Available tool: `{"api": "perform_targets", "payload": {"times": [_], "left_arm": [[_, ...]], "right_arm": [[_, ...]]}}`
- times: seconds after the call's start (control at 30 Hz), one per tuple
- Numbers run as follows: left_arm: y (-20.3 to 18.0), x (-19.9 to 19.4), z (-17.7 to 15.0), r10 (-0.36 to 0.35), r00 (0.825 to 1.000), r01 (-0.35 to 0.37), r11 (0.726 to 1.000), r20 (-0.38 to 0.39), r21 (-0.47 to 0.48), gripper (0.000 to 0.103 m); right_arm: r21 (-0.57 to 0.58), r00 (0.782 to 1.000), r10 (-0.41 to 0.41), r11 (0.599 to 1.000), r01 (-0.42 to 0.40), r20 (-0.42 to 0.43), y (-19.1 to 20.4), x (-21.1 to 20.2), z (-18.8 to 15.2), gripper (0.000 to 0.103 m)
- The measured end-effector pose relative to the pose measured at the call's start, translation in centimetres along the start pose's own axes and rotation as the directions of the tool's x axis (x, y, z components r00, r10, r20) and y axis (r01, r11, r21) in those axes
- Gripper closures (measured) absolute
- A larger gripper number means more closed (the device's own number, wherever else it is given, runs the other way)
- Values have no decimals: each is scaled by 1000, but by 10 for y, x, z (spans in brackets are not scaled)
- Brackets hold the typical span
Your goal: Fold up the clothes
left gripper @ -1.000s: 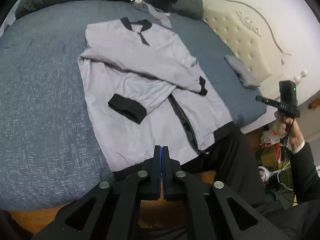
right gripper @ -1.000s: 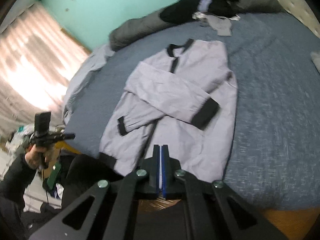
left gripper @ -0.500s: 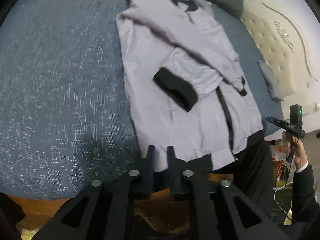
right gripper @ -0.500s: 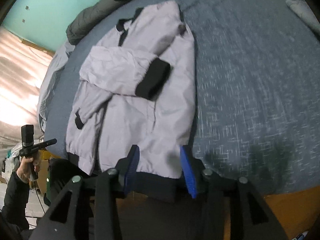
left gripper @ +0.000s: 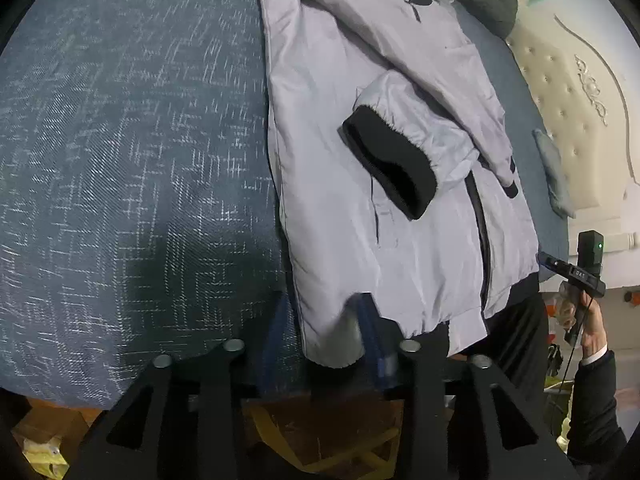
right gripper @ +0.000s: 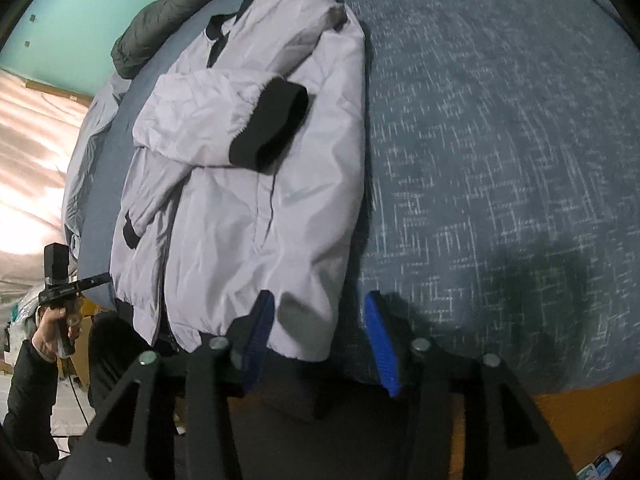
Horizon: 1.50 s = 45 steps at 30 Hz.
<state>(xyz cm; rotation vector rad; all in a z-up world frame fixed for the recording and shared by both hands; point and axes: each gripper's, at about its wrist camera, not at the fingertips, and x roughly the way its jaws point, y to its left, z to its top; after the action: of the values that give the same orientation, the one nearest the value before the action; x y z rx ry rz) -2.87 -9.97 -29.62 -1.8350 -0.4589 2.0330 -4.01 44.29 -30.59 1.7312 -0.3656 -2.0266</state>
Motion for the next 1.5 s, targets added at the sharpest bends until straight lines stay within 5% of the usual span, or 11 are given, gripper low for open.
{"api": "perform_targets", "payload": {"times": [0.57,0.63,0.8,0.9,1.5], "left_arm": [[-14,26,-9,-14,1000,15,1000,-27,15,61],[-19,27,-10,-25,999,26,999,-23,22,74],[-28,23,-11,-25,1000,26,998,-11,55,89],[-34,20,-8,-27,1000,27,997,2,67,95],[-75,-20,4,-51,995,36,984,82,172,99]], "right_arm": [[-7,997,69,998,-69,-39,7,14,7,54],[-2,996,78,997,-79,-42,8,17,9,55],[-20,996,79,997,-80,-37,13,18,12,86],[-27,996,80,996,-81,-28,15,14,14,94],[-130,984,171,978,-164,48,52,-38,25,100]]}}
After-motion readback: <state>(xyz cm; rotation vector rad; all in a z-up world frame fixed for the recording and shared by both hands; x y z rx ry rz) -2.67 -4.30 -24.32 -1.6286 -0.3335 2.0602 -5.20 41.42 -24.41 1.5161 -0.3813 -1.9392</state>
